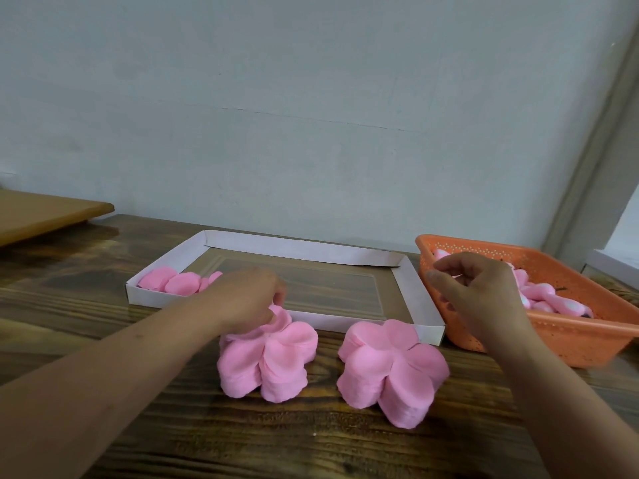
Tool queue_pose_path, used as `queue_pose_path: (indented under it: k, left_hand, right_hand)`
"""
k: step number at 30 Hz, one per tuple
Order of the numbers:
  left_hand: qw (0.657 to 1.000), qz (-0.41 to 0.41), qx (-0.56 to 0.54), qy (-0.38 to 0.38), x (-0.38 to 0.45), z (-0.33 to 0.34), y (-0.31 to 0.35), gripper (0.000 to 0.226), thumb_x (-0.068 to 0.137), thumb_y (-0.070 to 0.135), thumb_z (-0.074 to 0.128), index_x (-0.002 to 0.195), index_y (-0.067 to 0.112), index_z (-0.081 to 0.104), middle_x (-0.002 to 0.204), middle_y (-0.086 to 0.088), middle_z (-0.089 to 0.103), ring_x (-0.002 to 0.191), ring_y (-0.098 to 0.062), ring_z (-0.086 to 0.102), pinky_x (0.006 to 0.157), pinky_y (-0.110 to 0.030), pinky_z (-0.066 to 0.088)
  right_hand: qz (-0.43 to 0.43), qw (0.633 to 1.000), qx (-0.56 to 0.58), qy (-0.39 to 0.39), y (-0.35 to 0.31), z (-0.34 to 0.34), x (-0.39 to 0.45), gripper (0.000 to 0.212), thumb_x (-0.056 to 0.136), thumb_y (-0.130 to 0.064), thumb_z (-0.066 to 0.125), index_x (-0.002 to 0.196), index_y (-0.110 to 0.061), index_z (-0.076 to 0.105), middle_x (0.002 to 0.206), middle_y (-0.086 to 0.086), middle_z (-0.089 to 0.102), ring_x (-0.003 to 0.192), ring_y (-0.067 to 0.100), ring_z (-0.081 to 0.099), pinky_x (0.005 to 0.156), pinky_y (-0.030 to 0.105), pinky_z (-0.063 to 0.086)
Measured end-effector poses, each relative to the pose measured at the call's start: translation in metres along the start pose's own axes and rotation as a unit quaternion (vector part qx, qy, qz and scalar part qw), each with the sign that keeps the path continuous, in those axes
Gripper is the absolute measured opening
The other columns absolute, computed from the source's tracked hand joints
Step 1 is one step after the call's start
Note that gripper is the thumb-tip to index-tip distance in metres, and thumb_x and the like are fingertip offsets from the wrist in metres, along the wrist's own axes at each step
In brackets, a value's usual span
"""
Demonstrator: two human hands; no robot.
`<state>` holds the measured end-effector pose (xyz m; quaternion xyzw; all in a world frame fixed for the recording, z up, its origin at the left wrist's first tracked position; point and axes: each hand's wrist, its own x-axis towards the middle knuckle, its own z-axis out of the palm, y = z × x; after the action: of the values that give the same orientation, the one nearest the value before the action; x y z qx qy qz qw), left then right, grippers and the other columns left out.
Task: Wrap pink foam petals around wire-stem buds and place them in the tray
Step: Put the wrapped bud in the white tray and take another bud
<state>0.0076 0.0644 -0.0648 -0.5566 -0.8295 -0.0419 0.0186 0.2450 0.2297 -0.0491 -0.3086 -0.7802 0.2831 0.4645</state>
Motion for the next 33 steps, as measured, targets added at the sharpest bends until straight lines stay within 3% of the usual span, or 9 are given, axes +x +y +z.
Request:
queue_pose_path:
  k: [7,9,11,17,19,22,27,30,33]
  left_hand:
    - [0.999,-0.002,-0.01,0.041,-0.005,0.0,0.004,0.018,0.082,0.016,0.052,0.095,0.02,0.064,0.08,0.004,0.059,0.081,-0.019,0.057,0.068,-0.029,0.043]
    - [0.998,0.004,-0.007,0.059,-0.006,0.0,0.003,0.009,0.083,0.015,0.053,0.085,0.021,0.06,0.073,0.007,0.053,0.075,-0.016,0.052,0.062,-0.028,0.038]
    - [0.997,0.006,-0.012,0.072,-0.006,0.001,0.004,0.016,0.081,0.013,0.054,0.07,0.023,0.051,0.069,0.008,0.051,0.067,-0.013,0.046,0.056,-0.026,0.032]
    - [0.992,0.019,-0.084,0.096,-0.006,0.0,0.001,0.02,0.087,0.015,0.059,0.07,0.024,0.052,0.082,0.004,0.062,0.079,-0.014,0.055,0.067,-0.025,0.042]
    - [0.982,0.008,-0.138,0.133,-0.006,-0.004,0.001,0.025,0.086,0.015,0.059,0.067,0.026,0.049,0.072,0.011,0.058,0.068,-0.006,0.05,0.057,-0.016,0.035]
    - [0.963,-0.015,-0.222,0.151,-0.008,-0.009,0.004,0.022,0.088,0.014,0.058,0.07,0.025,0.05,0.054,0.011,0.054,0.05,0.003,0.049,0.047,-0.014,0.031]
    - [0.94,0.059,-0.307,0.133,-0.013,-0.019,0.024,0.021,0.094,0.011,0.054,0.075,0.018,0.047,0.071,-0.018,0.064,0.048,0.003,0.05,0.05,-0.011,0.036]
    - [0.924,0.11,-0.348,0.112,-0.013,-0.026,0.042,0.022,0.095,0.01,0.053,0.076,0.018,0.044,0.063,-0.004,0.058,0.055,-0.003,0.061,0.057,-0.02,0.045]
    - [0.922,0.148,-0.339,0.113,-0.01,-0.03,0.061,0.024,0.094,0.01,0.053,0.075,0.02,0.043,0.057,0.007,0.053,0.055,-0.004,0.061,0.055,-0.015,0.043]
  right_hand:
    - [0.001,1.0,0.004,-0.001,-0.001,0.0,-0.001,0.013,0.08,-0.012,0.069,0.075,-0.023,0.064,0.071,0.003,0.066,0.064,0.029,0.062,0.064,0.041,0.054]
    - [0.002,1.0,0.006,-0.002,0.0,0.0,-0.001,0.012,0.08,-0.012,0.069,0.076,-0.022,0.065,0.071,0.004,0.066,0.064,0.028,0.062,0.065,0.041,0.054]
    - [0.003,1.0,0.008,-0.002,0.0,0.0,-0.001,0.012,0.08,-0.012,0.069,0.076,-0.022,0.065,0.071,0.004,0.066,0.065,0.029,0.062,0.065,0.041,0.054]
    - [0.002,1.0,0.01,0.0,-0.001,0.0,-0.001,0.013,0.079,-0.011,0.069,0.074,-0.022,0.064,0.07,0.004,0.066,0.064,0.029,0.062,0.064,0.041,0.054]
    - [0.002,1.0,0.009,-0.001,-0.001,0.0,-0.001,0.012,0.08,-0.012,0.069,0.075,-0.022,0.065,0.069,0.003,0.066,0.061,0.026,0.061,0.063,0.04,0.054]
    - [-0.003,1.0,0.005,-0.008,-0.003,0.002,-0.002,0.013,0.08,-0.012,0.069,0.074,-0.022,0.065,0.066,0.003,0.066,0.056,0.019,0.058,0.059,0.035,0.052]
    - [0.007,0.985,0.122,-0.124,-0.018,0.014,-0.017,0.012,0.077,-0.01,0.073,0.081,-0.02,0.069,0.076,0.016,0.068,0.064,0.018,0.059,0.062,0.036,0.052]
    - [-0.001,0.964,0.156,-0.214,-0.025,0.019,-0.024,0.019,0.076,-0.017,0.076,0.094,-0.023,0.069,0.093,-0.001,0.071,0.089,0.015,0.066,0.078,0.029,0.054]
    - [-0.062,0.942,0.117,-0.308,-0.037,0.021,-0.031,0.027,0.077,-0.031,0.071,0.104,-0.031,0.067,0.106,-0.011,0.069,0.104,0.007,0.062,0.091,0.035,0.049]
